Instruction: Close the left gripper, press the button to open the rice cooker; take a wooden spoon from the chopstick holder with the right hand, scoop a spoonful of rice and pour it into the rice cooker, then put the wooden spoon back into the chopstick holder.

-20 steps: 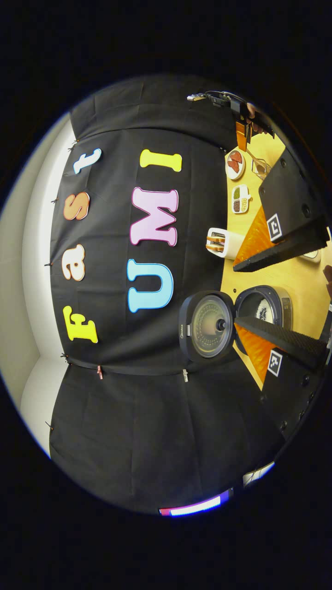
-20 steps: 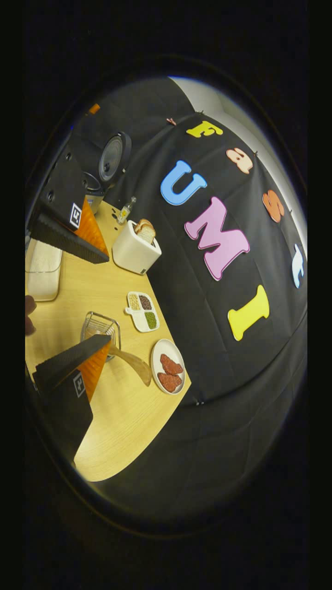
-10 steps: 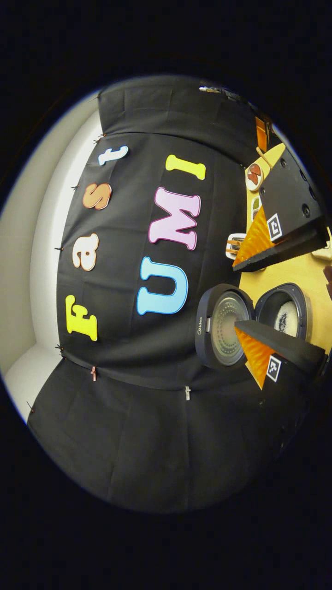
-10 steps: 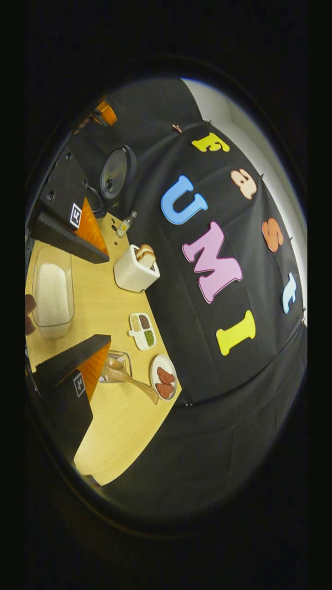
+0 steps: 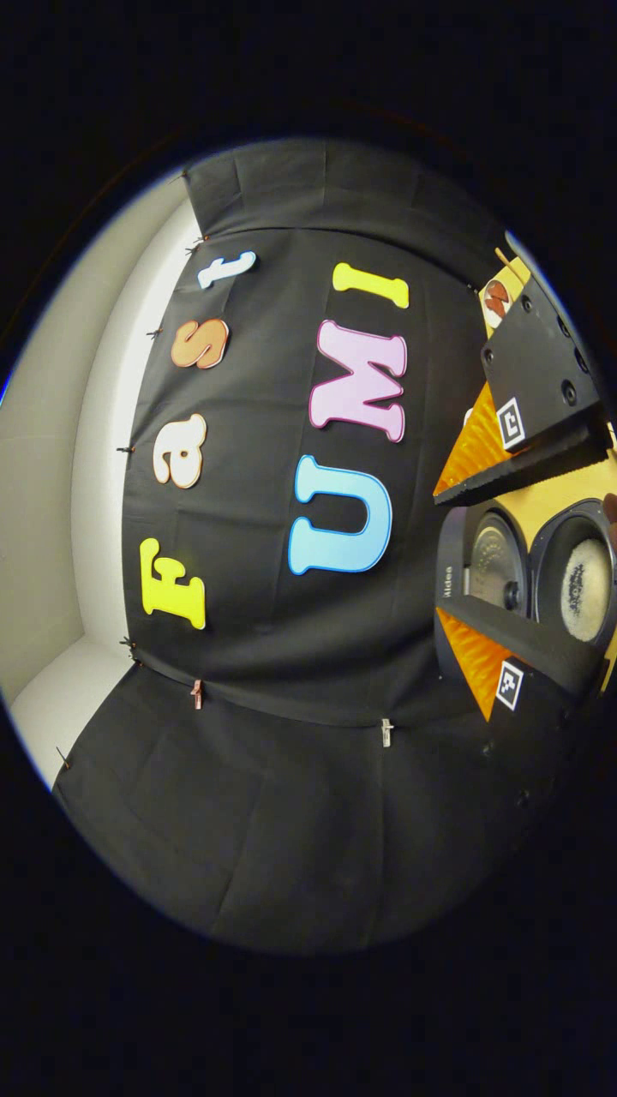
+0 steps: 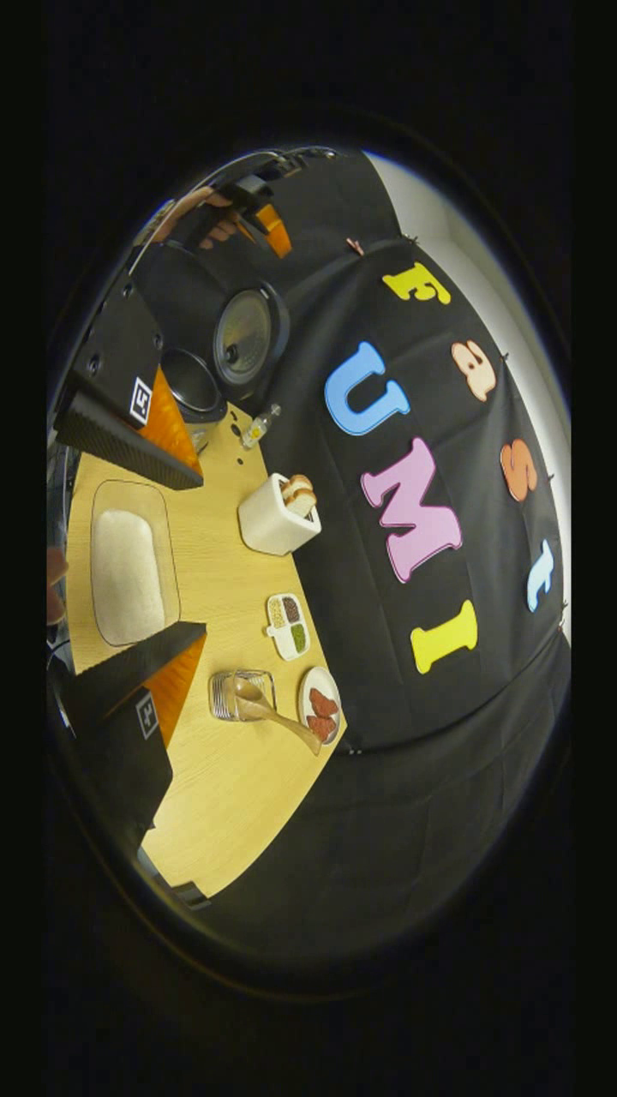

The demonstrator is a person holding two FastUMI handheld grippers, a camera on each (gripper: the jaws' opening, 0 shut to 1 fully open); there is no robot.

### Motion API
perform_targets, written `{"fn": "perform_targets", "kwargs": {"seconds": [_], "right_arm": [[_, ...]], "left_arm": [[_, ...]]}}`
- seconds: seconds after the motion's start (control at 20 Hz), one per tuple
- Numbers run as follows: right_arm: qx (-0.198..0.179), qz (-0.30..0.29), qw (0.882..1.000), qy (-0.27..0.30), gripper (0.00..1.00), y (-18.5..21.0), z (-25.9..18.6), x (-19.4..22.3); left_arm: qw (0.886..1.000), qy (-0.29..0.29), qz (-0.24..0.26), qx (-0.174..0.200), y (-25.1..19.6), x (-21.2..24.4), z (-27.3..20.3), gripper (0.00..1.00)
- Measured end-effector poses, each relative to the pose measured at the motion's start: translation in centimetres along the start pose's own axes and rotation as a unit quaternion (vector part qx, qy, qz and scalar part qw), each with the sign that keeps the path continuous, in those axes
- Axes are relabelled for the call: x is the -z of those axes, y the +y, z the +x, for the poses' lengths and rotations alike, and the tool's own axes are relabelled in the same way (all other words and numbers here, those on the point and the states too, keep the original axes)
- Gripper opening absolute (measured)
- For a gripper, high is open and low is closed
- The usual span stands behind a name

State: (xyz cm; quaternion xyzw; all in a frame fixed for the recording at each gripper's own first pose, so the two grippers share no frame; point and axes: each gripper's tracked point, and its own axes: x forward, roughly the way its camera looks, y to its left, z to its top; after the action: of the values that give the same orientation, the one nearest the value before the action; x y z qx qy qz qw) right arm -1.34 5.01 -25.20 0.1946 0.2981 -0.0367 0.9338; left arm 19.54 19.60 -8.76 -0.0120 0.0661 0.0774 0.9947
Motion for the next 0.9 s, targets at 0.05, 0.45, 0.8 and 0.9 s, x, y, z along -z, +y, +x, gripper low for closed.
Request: {"fn": "perform_targets", "kwargs": {"seconds": [0.05, 0.45, 0.8, 0.9], "right_arm": [[0.0, -0.005, 1.0, 0.002, 0.96, 0.0, -0.2, 0.3], [0.002, -0.009, 1.0, 0.021, 0.96, 0.2, -1.5, 1.5], [-0.007, -0.016, 0.999, 0.034, 0.96, 1.3, -1.1, 2.3], [-0.01, -0.017, 0.999, 0.037, 0.96, 1.6, -0.8, 2.6]], "left_arm": [[1.0, -0.003, 0.004, -0.003, -0.3, -0.3, 1.5, 0.75], [0.998, 0.012, 0.028, -0.048, 2.4, 0.5, 8.6, 0.75], [0.994, 0.094, 0.033, -0.049, 2.6, 4.8, 9.2, 0.75], [0.994, 0.094, 0.042, -0.045, 2.5, 5.2, 8.2, 0.74]]}}
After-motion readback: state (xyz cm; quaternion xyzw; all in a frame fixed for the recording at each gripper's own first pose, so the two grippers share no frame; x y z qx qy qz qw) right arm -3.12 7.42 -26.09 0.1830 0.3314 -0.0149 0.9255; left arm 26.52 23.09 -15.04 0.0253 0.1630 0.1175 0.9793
